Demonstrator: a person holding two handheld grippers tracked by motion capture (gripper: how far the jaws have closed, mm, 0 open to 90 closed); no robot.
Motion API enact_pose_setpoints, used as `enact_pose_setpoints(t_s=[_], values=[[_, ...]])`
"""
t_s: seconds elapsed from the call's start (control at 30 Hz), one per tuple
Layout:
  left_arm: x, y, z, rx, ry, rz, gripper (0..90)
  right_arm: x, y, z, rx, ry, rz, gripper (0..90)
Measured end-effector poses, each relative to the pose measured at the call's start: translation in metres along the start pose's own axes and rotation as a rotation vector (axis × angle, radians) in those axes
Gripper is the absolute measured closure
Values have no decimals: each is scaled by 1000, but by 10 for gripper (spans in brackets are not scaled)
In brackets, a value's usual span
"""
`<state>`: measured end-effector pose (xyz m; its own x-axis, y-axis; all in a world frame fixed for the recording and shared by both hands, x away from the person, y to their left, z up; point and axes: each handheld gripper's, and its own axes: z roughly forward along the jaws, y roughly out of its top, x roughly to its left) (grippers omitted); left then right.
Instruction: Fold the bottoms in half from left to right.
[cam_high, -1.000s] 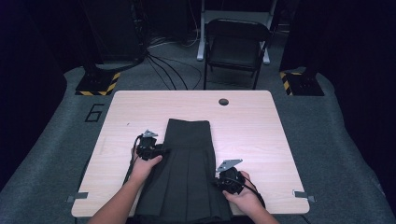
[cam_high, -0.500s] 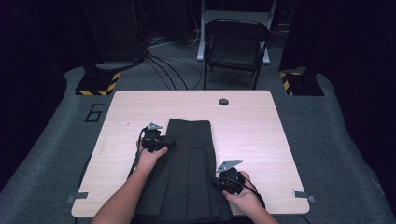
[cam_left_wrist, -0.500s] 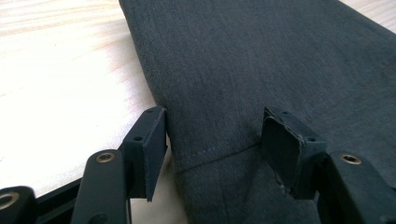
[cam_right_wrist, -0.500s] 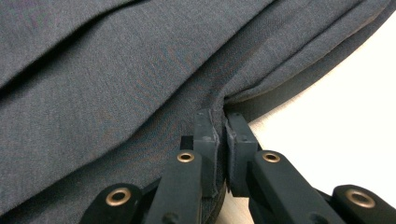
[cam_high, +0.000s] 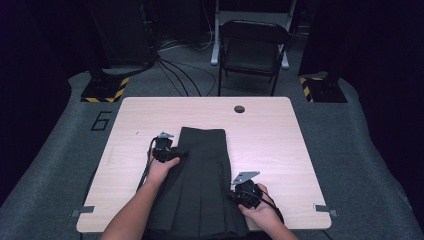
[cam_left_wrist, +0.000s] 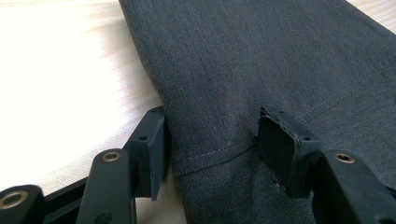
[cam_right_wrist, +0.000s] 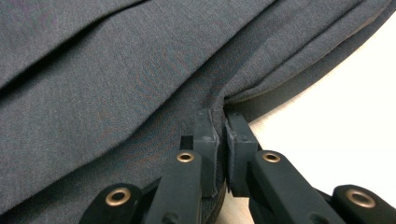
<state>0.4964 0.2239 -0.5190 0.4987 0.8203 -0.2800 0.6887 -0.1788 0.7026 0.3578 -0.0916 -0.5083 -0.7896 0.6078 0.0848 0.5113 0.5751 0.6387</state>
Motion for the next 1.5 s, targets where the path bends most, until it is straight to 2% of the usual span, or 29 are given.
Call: enact_pose_setpoints(t_s=[0.07,0.13,0.2,0.4,0.47,0.57,0.63,0.87,0.9,1.0,1.17,1.2,1.27,1.33,1.4,1.5], values=[[0,0,0,2,6,14,434,0,0,0,3,1,-1,843],[-1,0,1,-15,-3,-1,455,0,0,0,1,0,0,843],[-1,0,1,-8,-13,-7,484,0,0,0,5,3,0,843],[-10,4,-3,-6,16,48,606,0,0,0,6,3,7,843],[-14,5,-4,-25,27,55,682,0,0,0,4,-1,7,842],[-18,7,-6,-32,39,72,739,0,-1,0,4,3,6,838],[-18,8,-8,-28,35,80,762,1,-1,0,1,-1,10,835],[-23,12,-16,-69,34,71,797,1,0,0,0,-1,22,819],[-23,13,-18,-73,36,89,798,1,0,0,1,1,23,818],[-26,15,-23,-88,35,90,801,1,0,0,-8,-9,35,817],[-35,24,-37,-114,31,144,804,2,1,2,-16,-14,49,817],[-37,26,-39,-121,31,155,804,1,1,2,-17,-17,35,815],[-43,30,-44,-128,29,194,804,2,2,3,-20,-20,51,811],[-49,30,-47,-138,27,217,804,1,3,4,-20,-24,39,806],[-57,28,-49,-140,19,249,804,1,3,5,-26,-24,59,799],[-64,24,-52,-146,9,283,805,-1,2,4,-22,-18,57,798]])
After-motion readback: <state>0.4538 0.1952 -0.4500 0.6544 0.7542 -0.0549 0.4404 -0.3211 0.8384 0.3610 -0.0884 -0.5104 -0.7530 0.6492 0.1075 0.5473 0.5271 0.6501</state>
